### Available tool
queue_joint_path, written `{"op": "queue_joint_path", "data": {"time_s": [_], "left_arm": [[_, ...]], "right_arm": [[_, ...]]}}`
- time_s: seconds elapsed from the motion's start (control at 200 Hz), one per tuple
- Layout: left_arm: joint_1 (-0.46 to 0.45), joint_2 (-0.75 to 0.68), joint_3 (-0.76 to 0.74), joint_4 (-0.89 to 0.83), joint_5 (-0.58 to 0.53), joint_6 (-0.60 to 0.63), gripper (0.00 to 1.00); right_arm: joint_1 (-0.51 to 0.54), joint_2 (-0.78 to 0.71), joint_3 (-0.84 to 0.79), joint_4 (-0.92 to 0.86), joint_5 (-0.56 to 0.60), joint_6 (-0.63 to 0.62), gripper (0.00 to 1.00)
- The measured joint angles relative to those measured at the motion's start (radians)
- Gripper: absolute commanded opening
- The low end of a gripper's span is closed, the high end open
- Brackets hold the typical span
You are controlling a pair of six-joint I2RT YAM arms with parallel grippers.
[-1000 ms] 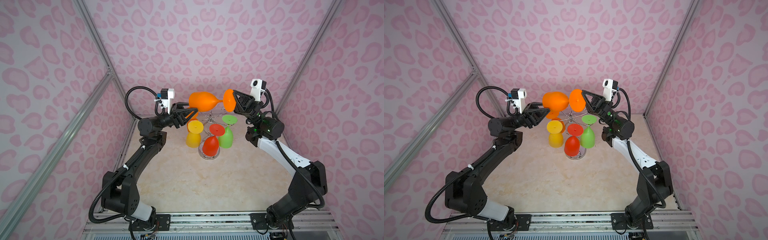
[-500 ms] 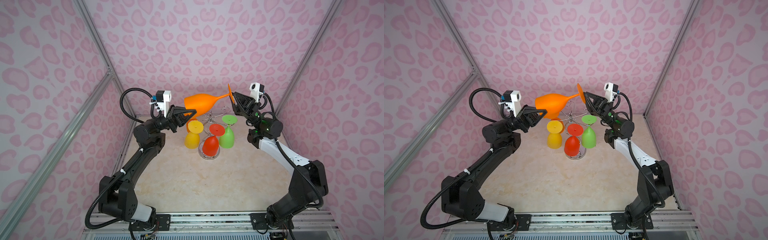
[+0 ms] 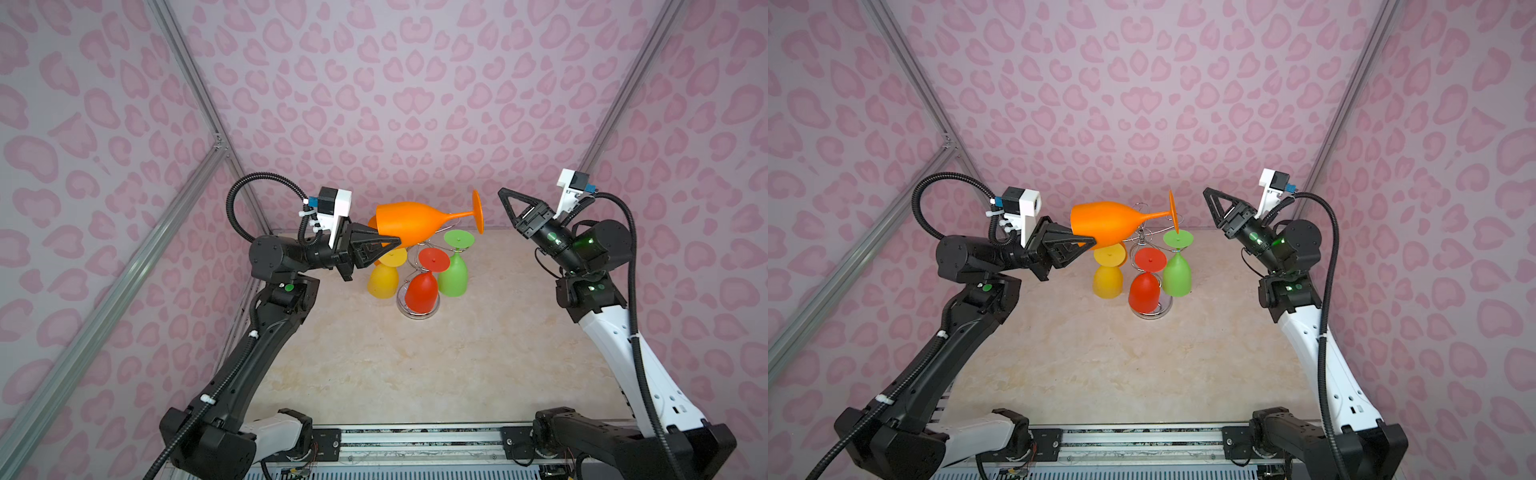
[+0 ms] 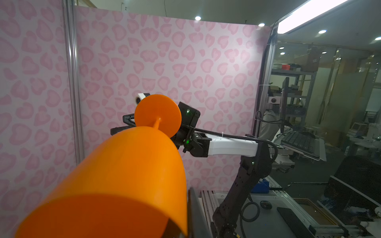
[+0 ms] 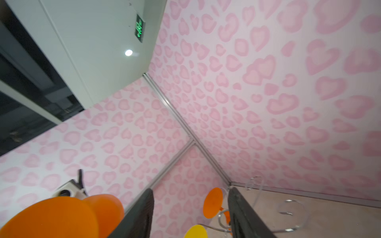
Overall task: Take the wine glass off the wine glass rack
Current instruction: 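Open the right gripper and withdraw it while the left gripper holds the glass, then lower the orange glass with the left gripper onto the table near the robot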
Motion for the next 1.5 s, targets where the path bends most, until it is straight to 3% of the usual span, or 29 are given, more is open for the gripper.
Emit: {"op": "queue_joint_path", "data": {"time_s": [0.105,0.23,0.47,0.8,0.99,1.501], "left_arm": [[-0.058,-0.044,0.102,-0.453,-0.091,0.329,0.02],[-0.146,-0.079,0.163,-0.861,-0.244,0.623,0.02],[-0.369,-0.103,0.178,-1.325,-0.569,0.881,0.02],[-0.629,0.087,0.228,-1.619,-0.969,0.895,0.02],[-0.74,0.264,0.287,-1.735,-1.112,0.872,0.02],[-0.785,0.563,0.398,-1.897,-1.231,0.845,0.02]], "right_arm": [[-0.068,-0.049,-0.011,-0.252,0.129,-0.174,0.59],[-0.142,-0.087,-0.091,-0.425,0.187,-0.252,0.6],[-0.182,-0.094,-0.143,-0.5,0.204,-0.282,0.59],[-0.19,-0.065,-0.143,-0.5,0.205,-0.29,0.58],[-0.193,-0.057,-0.16,-0.5,0.205,-0.29,0.58],[-0.201,-0.068,-0.192,-0.465,0.204,-0.29,0.54]]}}
